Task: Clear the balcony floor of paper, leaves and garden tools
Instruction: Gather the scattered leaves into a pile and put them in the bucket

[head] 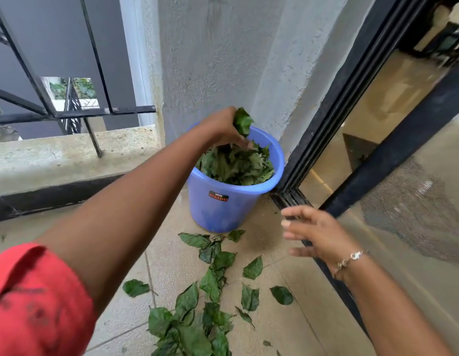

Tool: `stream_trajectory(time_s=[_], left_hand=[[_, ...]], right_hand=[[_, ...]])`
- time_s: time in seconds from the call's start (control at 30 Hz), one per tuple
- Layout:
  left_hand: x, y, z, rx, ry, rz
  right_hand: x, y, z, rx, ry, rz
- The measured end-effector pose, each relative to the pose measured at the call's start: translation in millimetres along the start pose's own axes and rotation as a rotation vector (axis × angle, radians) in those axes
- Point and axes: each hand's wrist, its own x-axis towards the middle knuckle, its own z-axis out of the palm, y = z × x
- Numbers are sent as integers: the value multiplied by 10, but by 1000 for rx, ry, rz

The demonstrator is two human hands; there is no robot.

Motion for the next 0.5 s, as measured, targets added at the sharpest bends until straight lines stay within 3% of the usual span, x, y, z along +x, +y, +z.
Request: stream_trajectory(time_s=[0.1, 0.17, 0.27, 0.33, 0.4, 0.5], left_hand=[[-20, -8, 11, 89, -84, -21], [-73, 11, -2, 133, -37, -1], [-295, 6, 64, 213, 203, 119], [-594, -108, 196, 175, 414, 312], [-981, -316, 371, 112, 524, 503], [-1513, -902, 772, 180, 402, 497]], right_hand=[[83, 384, 117, 37, 4, 91], [218, 662, 228, 12, 18, 156], [532, 1187, 299, -268, 119, 237], [683, 1494, 360, -502, 135, 310], [719, 1705, 519, -655, 99, 378], [628, 1788, 918, -709, 11, 253]])
